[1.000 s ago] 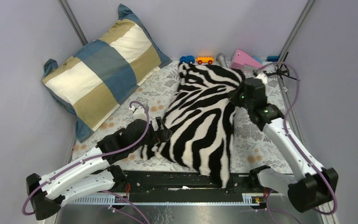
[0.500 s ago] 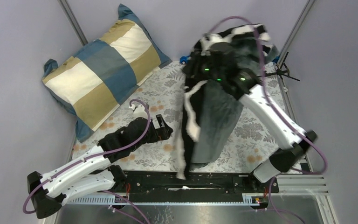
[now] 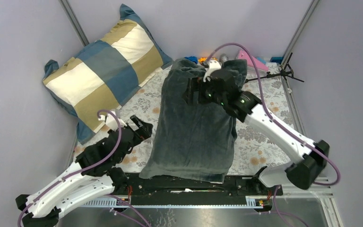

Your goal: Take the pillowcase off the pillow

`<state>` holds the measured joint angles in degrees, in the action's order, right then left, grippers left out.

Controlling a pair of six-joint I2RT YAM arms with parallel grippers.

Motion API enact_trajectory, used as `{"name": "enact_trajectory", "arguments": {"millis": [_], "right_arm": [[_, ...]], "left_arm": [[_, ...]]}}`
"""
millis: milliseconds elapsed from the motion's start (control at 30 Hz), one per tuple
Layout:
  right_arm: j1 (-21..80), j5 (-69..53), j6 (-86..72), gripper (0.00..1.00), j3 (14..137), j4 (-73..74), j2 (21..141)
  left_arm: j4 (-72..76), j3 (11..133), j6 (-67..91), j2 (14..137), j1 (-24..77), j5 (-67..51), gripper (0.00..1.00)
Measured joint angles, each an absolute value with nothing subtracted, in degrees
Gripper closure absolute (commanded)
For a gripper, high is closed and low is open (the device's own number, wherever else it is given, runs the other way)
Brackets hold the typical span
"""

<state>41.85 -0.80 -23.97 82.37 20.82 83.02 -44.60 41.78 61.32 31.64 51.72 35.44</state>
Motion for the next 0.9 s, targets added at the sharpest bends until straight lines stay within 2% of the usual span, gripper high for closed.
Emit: {"name": "enact_trajectory", "arguments": {"millis": [233,467,767,900], "right_arm": [[41.71,9.96,-22.41,0.00,66.57,15.99,72.10],[40.66,19.49,-24.71,0.00,51.66,17.06,71.72],[26.11,13.39,-30.37,0.00,40.64,13.37,69.80],[25.71,4.75,-29.85,0.00,39.09,10.83,70.06]], "left_arm": [[-44.73,41.78,60.97,33.43,51.72,36.84,0.01],[-38.04,41.52,56.29,43.20,51.72,26.85,0.02],[-25.96,36.05,53.39,51.66,51.00,7.46,0.03],[-16.53,28.99,53.95,52.29,42.06,-4.10,0.04]]}}
